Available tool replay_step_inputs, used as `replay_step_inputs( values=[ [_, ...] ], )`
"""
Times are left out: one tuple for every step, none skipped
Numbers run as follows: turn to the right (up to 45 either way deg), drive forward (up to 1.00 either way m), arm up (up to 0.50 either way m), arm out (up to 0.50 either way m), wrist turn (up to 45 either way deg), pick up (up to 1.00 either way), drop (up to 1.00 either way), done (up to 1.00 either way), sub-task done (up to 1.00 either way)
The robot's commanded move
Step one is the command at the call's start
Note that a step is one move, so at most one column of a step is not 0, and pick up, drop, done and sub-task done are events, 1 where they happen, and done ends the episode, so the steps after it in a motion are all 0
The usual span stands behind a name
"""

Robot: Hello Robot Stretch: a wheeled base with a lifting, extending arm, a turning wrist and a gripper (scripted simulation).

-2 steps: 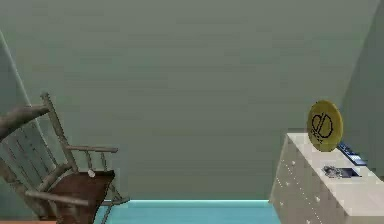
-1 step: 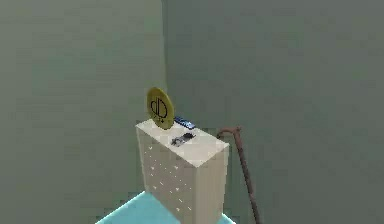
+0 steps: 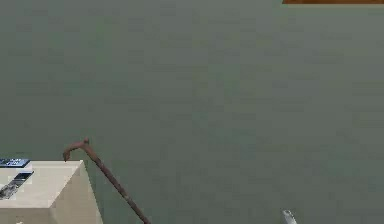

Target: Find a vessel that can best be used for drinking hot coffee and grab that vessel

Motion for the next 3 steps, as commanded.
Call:
replay_step_inputs(
  values=[
    [45.0,0.00,0.00,0.00,0.0,0.00,0.00,0.00,0.00],
    [33.0,0.00,0.00,0.00,0.0,0.00,0.00,0.00,0.00],
    [0.0,1.00,0.00,0.00,0.0,0.00,0.00,0.00,0.00]
  ],
)
